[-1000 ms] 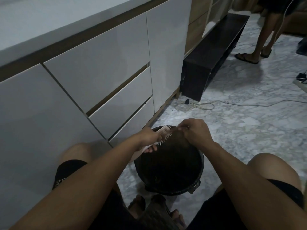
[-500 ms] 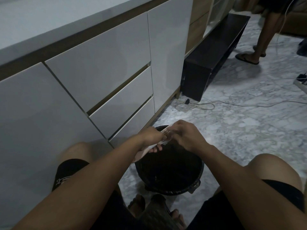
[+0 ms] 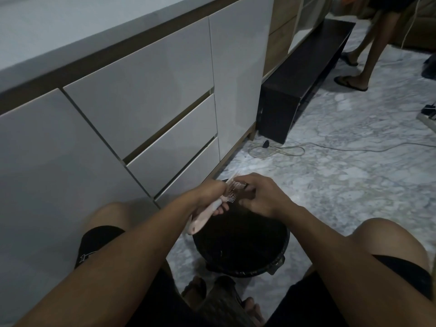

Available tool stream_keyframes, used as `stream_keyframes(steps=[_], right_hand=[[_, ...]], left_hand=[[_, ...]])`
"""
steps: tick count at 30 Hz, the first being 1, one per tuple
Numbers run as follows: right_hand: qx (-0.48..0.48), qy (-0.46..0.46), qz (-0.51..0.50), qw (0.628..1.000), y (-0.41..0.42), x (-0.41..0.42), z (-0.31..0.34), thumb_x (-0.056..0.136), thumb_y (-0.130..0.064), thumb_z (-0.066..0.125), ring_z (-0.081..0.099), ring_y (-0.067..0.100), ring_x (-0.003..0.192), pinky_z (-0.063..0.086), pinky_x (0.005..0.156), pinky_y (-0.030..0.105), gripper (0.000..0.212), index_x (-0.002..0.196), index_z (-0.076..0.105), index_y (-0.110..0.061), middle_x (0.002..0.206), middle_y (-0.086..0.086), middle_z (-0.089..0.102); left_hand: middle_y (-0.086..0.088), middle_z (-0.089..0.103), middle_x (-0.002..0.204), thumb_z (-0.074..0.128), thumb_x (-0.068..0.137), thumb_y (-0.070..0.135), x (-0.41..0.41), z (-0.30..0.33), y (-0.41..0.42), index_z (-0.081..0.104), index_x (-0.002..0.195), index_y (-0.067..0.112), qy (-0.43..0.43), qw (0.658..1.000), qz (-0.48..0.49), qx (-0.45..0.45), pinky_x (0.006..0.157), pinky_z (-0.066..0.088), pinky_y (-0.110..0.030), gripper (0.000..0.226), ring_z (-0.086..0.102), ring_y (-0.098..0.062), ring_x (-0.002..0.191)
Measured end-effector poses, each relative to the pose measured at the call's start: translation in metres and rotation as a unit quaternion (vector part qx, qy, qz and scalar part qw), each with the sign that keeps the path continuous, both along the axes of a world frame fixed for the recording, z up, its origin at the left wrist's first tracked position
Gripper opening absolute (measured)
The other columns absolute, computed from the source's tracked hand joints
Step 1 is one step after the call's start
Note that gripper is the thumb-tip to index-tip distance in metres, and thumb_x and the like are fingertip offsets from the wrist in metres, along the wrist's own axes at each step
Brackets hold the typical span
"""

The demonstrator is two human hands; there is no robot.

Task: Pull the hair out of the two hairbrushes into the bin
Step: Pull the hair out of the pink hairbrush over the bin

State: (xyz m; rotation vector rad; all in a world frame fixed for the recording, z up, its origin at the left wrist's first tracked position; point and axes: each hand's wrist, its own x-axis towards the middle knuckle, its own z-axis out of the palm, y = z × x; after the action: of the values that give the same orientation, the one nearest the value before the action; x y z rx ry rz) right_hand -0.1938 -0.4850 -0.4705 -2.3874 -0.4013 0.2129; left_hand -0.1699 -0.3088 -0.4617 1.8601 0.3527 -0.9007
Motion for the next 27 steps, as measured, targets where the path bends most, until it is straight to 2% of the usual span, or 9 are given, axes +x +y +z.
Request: stream_keyframes(steps=[3,6,9,12,14,16,19,23,27], right_hand=[[-0.011,-0.016,-0.015,1.0,0.002,0.001,-0.002,0.074,-0.025,0.076,0.061,0.012,0.086,0.053,0.08,0.032,0.037,0.11,0.069,-0.028,0.103,-0.004,0.064],[-0.001,-0.033,-0.047,0.998,-0.001,0.002,0.0,0.081,-0.02,0.072,0.066,0.011,0.084,0.052,0.079,0.027,0.017,0.097,0.077,-0.023,0.094,-0.003,0.075],[-0.011,-0.024,-0.081,0.996,-0.007,0.005,-0.001,0.08,-0.019,0.073,0.069,0.013,0.081,0.053,0.08,0.029,0.013,0.091,0.079,-0.023,0.089,-0.003,0.077],[-0.046,-0.005,-0.117,0.992,-0.014,0.008,-0.003,0.08,-0.019,0.073,0.066,0.015,0.082,0.054,0.084,0.037,0.01,0.089,0.078,-0.021,0.087,-0.001,0.077],[-0.045,-0.005,-0.119,0.992,-0.016,0.008,-0.004,0.08,-0.019,0.073,0.066,0.015,0.084,0.054,0.085,0.037,0.011,0.09,0.077,-0.021,0.089,-0.002,0.076],[-0.025,-0.004,-0.099,0.995,-0.012,0.005,-0.003,0.079,-0.019,0.076,0.066,0.016,0.087,0.053,0.084,0.031,0.023,0.102,0.074,-0.02,0.095,-0.002,0.074],[-0.013,-0.004,-0.054,0.998,-0.001,0.0,-0.002,0.077,-0.026,0.077,0.064,0.015,0.09,0.052,0.084,0.03,0.038,0.114,0.068,-0.024,0.103,-0.003,0.069],[-0.01,-0.036,-0.047,0.998,0.005,-0.001,-0.003,0.082,-0.022,0.07,0.066,0.016,0.087,0.053,0.081,0.036,0.017,0.097,0.075,-0.023,0.095,-0.001,0.074],[0.003,-0.033,-0.073,0.997,0.003,0.0,-0.003,0.083,-0.018,0.069,0.069,0.014,0.084,0.054,0.08,0.034,0.011,0.091,0.076,-0.02,0.089,-0.003,0.077]], left_hand=[[-0.018,0.063,0.073,0.042,0.086,0.003,-0.001,0.0,-0.002,0.058,0.088,-0.003,0.001,1.0,-0.013,0.001,0.04,0.041,-0.024,0.017,0.051,-0.02,0.047],[-0.017,0.064,0.073,0.044,0.089,0.0,-0.003,-0.002,-0.003,0.059,0.101,-0.008,-0.009,1.0,-0.021,0.005,0.038,0.041,-0.024,0.02,0.052,-0.019,0.047],[-0.016,0.065,0.074,0.044,0.092,0.0,-0.001,-0.006,-0.001,0.054,0.12,-0.013,-0.024,0.999,-0.021,0.015,0.036,0.042,-0.022,0.033,0.054,-0.017,0.047],[-0.017,0.064,0.076,0.043,0.094,0.0,0.0,-0.009,0.004,0.049,0.125,-0.016,-0.026,0.999,-0.019,0.022,0.037,0.042,-0.022,0.036,0.054,-0.017,0.048],[-0.017,0.063,0.076,0.043,0.096,0.001,0.001,-0.009,0.006,0.048,0.125,-0.017,-0.025,0.999,-0.018,0.018,0.036,0.042,-0.022,0.035,0.054,-0.017,0.048],[-0.017,0.064,0.077,0.044,0.096,0.002,0.0,-0.008,0.006,0.05,0.122,-0.016,-0.025,0.999,-0.018,0.009,0.037,0.043,-0.022,0.032,0.055,-0.017,0.048],[-0.018,0.065,0.079,0.045,0.096,0.003,0.0,-0.006,0.004,0.056,0.107,-0.01,-0.028,0.999,-0.027,-0.01,0.039,0.045,-0.023,0.02,0.056,-0.018,0.05],[-0.018,0.065,0.084,0.045,0.096,0.004,-0.002,-0.004,0.0,0.056,0.096,-0.006,-0.025,0.999,-0.034,-0.021,0.04,0.046,-0.024,0.015,0.056,-0.018,0.052],[-0.015,0.064,0.078,0.044,0.097,0.004,-0.002,-0.004,-0.003,0.055,0.097,-0.003,-0.028,0.999,-0.018,-0.024,0.041,0.043,-0.024,0.013,0.054,-0.018,0.052]])
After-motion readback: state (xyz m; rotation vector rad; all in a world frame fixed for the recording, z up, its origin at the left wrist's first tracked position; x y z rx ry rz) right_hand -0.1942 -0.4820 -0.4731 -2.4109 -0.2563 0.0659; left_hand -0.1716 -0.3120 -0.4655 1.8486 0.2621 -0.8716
